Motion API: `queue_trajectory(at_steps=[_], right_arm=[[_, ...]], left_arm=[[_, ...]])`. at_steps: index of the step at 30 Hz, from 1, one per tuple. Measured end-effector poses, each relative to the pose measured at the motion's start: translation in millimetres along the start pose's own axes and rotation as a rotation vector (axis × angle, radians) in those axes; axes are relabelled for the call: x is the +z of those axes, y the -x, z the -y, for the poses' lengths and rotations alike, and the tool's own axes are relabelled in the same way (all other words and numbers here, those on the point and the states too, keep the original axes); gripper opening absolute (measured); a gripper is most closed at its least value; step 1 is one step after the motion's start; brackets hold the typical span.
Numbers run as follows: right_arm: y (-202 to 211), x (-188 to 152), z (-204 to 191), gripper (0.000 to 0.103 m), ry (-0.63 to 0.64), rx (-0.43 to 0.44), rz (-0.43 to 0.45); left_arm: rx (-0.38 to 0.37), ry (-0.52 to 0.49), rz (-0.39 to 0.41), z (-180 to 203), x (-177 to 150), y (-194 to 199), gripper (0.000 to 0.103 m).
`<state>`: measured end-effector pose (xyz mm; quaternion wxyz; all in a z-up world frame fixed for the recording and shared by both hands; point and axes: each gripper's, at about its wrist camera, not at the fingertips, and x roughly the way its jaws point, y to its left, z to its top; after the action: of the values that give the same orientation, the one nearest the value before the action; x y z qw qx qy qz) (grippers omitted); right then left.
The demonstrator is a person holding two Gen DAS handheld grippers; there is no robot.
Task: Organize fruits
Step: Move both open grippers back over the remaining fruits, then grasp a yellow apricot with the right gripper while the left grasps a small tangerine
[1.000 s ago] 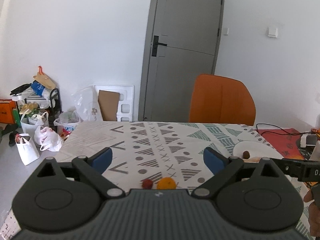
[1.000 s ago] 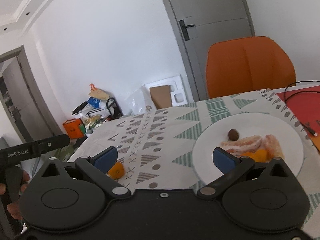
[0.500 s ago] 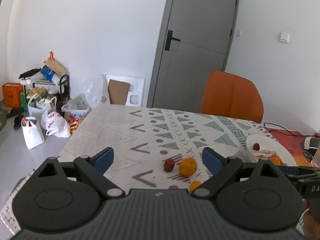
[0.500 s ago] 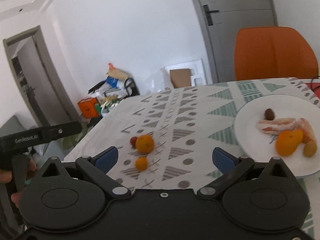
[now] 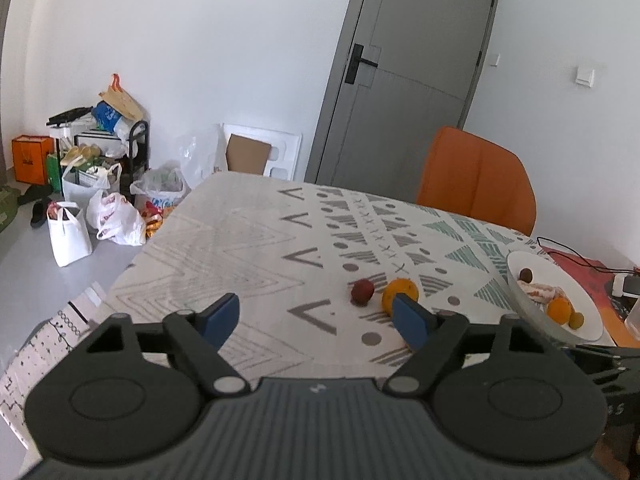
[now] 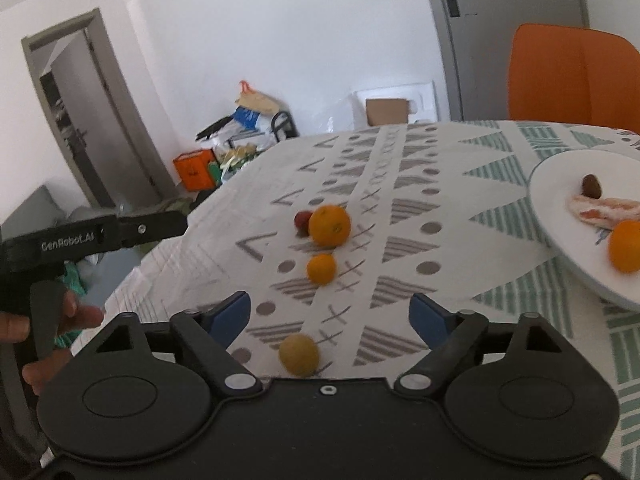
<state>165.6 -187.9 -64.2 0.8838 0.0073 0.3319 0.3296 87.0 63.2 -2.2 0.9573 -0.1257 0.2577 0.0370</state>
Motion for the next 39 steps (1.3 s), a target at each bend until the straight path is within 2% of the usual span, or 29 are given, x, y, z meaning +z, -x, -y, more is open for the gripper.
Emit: queue_trajectory(at_steps=[4, 5, 6, 8, 9, 12, 20, 29, 33, 39], right_arm=[[-7.7, -5.2, -4.3, 0.075, 0.015, 0.007, -0.035], [-10.5, -6.8, -5.6, 0.066, 0.021, 0.008, -0.048], [-13.4, -8.4, -7.1, 0.052, 0.031, 0.008, -0.066], [-17.5, -11.3, -9.7, 0.03, 0.051, 0.034, -0.095], [-17.8, -11.3, -11.8, 0.024, 0.062, 0.034, -0.101], [-16.3, -7.1, -15.4, 0.024, 0.096, 0.007, -0.079], [-14.5, 8.2, 1.3, 0.024, 0.055, 0.008, -0.05], [-3.5, 16.7, 26.0, 0.024, 0.013, -0.021, -0.009], [1.5, 18.1, 34.0, 0.024, 0.001, -0.034, 0.006], [9.7, 20.6, 44.8, 0.024, -0.015, -0.045, 0.031]], left_arm=[[-0.014, -0.003, -0.016, -2.3, -6.9, -3.9, 0.08], [-0.017, -0.001, -0.021, -3.0, -8.1, -4.9, 0.08], [-0.021, 0.002, -0.026, -4.4, -9.5, -5.7, 0.08], [-0.028, 0.009, -0.035, -5.8, -11.8, -8.2, 0.08], [-0.031, 0.011, -0.038, -6.4, -12.3, -9.4, 0.08], [-0.034, 0.009, -0.047, -7.3, -13.5, -13.8, 0.08], [-0.052, -0.012, -0.072, 5.0, -11.4, -29.3, 0.076], [-0.103, -0.067, -0.099, 34.4, -12.1, -48.5, 0.06], [-0.115, -0.086, -0.122, 43.9, -13.2, -57.9, 0.048], [-0.124, -0.097, -0.154, 57.9, -14.3, -74.4, 0.048]])
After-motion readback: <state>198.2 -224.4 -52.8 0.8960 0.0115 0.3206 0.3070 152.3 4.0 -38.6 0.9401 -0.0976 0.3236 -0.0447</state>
